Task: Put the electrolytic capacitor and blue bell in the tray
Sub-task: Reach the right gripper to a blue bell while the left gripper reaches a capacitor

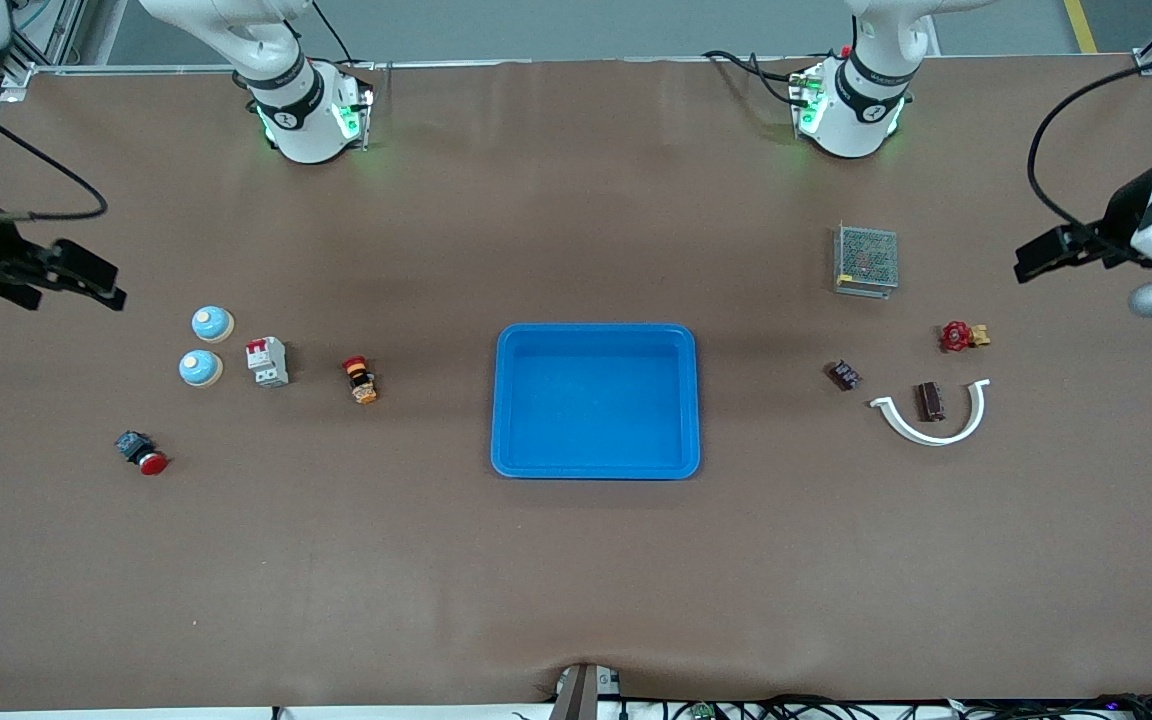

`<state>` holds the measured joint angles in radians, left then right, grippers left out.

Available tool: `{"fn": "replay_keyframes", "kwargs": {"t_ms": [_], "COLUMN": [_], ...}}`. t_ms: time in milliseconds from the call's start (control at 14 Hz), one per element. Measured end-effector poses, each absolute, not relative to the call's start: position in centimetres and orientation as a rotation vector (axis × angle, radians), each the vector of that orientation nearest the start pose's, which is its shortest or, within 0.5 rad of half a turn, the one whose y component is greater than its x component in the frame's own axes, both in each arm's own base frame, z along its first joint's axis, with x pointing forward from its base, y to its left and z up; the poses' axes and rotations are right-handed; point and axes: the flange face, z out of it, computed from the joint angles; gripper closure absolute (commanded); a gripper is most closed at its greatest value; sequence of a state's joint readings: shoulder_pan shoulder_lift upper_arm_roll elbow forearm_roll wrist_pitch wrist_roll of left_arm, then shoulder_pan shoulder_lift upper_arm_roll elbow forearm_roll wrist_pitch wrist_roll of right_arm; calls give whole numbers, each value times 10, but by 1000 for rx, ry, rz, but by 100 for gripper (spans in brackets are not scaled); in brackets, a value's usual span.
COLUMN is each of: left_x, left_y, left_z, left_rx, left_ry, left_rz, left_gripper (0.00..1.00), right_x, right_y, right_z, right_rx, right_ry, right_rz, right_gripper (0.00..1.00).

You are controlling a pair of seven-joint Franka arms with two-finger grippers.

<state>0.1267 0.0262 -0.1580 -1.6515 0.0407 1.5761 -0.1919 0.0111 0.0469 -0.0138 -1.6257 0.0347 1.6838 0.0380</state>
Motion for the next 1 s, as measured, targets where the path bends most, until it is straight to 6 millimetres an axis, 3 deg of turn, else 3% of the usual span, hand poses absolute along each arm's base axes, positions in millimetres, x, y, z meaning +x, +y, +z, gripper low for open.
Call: {"fn": "replay_keyframes", "kwargs": {"t_ms": [285, 641, 998], "left_x": [561, 562, 563], "left_y": [-7, 8, 16], "left_z": [531, 484, 424], "left_rx": [-3081, -3086, -3094], "left_ry": [-257, -294, -311], "left_rz": [155, 109, 98], "left_gripper": [0, 0, 0], "right_x": [586, 598, 591], "right_y": [-4, -13, -37], "right_z": [515, 471, 419], "right_rx": [-3108, -3108, -3108], "right_ry": [89, 117, 117], "right_rz": [78, 134, 102], "right_gripper": [0, 0, 0]}}
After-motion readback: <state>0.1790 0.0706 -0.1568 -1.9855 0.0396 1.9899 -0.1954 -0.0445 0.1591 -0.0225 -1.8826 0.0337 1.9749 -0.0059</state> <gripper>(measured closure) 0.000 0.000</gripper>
